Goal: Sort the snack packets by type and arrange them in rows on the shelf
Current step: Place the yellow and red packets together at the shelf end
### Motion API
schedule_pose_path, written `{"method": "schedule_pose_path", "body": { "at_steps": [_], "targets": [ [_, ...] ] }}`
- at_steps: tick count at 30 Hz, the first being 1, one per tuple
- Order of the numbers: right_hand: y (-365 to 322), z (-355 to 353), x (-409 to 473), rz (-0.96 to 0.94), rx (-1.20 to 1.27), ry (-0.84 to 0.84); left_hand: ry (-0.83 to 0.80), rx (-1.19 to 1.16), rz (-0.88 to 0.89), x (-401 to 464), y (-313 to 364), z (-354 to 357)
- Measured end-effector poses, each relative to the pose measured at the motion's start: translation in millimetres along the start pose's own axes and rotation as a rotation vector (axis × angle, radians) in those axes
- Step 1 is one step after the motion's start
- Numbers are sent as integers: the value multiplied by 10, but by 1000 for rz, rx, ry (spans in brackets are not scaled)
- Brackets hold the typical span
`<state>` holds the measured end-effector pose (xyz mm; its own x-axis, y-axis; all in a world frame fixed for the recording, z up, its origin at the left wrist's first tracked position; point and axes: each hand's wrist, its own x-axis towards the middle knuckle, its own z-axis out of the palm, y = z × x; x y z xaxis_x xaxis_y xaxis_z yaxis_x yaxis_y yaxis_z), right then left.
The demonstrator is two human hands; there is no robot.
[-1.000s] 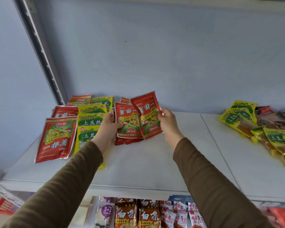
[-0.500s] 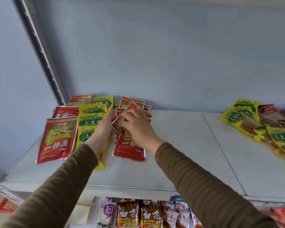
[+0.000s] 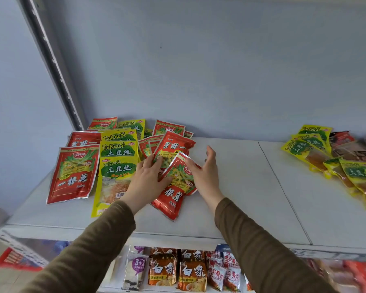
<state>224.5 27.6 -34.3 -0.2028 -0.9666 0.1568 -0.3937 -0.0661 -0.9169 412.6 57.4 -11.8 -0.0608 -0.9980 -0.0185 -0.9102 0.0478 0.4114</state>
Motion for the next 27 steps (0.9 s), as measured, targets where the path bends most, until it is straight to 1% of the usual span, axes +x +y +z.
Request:
{"method": "schedule_pose_path", "body": {
  "at_steps": [2, 5, 6, 8, 10, 12, 14, 16, 19, 22, 25, 27],
  "targets": [
    [13, -15, -35, 65, 198, 32, 48, 41, -14, -7, 21, 46],
    [0, 13, -121, 195, 492, 7, 70, 50, -50, -9, 42, 96],
    [-13, 27, -144, 230, 551, -12, 71, 22, -61, -4, 48, 112],
    [-47, 55, -148, 262, 586, -45, 100, -109, -81, 7, 65, 113],
    [-94, 86, -110, 242, 528, -76, 179, -327, -113, 28, 75, 56],
    [-122, 105, -72, 197, 404, -112, 252, -529, -147, 49, 69, -31],
    [-106, 82, -55, 152, 267, -132, 259, -685, -198, 77, 58, -123],
    [-51, 23, -46, 92, 130, -109, 252, -778, -254, 117, 62, -232],
    [5, -42, -55, -7, -58, -55, 267, -869, -259, 186, 71, -371],
    [36, -12, -97, -98, -185, -126, 267, -916, -258, 197, 48, -424],
    [54, 27, -112, -152, -221, -181, 322, -847, -214, 221, -10, -466],
    [39, -18, -97, -173, -230, -173, 374, -696, -157, 292, -49, -542]
  ]
}}
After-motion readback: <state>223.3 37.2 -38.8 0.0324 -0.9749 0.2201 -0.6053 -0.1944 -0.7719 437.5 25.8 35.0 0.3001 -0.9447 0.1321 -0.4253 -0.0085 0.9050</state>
